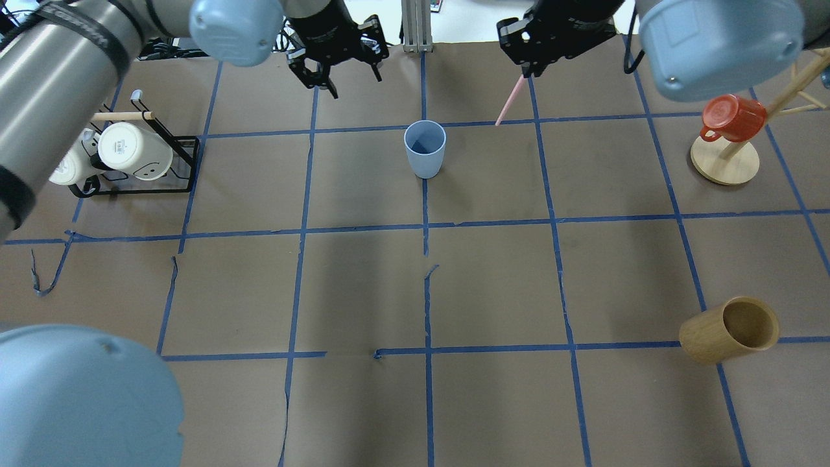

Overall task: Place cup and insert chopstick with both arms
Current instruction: 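Withdraw the left gripper while the right gripper moves the chopstick above the cup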

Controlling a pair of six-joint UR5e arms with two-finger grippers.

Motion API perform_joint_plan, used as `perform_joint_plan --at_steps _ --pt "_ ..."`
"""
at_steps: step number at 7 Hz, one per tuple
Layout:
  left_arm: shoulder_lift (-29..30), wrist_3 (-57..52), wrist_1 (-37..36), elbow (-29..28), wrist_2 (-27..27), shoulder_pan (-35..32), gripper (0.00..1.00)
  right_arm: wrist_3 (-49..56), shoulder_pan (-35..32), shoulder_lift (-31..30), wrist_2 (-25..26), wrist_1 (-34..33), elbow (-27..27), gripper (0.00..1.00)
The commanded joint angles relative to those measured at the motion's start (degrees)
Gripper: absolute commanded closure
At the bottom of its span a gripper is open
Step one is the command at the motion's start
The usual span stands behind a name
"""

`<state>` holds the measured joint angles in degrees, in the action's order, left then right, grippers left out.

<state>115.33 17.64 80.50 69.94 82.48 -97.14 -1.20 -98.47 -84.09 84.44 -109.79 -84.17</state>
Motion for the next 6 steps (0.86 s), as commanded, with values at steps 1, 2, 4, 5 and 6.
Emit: perform_joint_plan --at_steps 1,2,4,5,6 --pt "-10.0 -13.7 10.5 7.4 8.7 1.7 0.20 -5.5 -4.5 2.3 -1.6 -4.7 0.6 1.00" --pt "-14.8 -13.6 10.6 13.6 8.8 1.7 0.12 -5.7 -5.1 3.8 -1.6 -6.8 1.1 1.00" --pt "-20.7 -15.7 10.7 17.8 9.2 3.8 0.00 -7.1 -5.2 6.0 -2.0 -7.5 1.3 1.00" --pt "-21.8 -20.2 10.0 18.0 8.5 4.9 0.00 -7.1 -5.2 7.3 -2.6 -7.4 0.9 1.00" --pt "-21.6 -24.1 6.5 18.0 7.6 6.5 0.00 -7.1 -5.2 8.8 -2.7 -7.5 1.2 1.00"
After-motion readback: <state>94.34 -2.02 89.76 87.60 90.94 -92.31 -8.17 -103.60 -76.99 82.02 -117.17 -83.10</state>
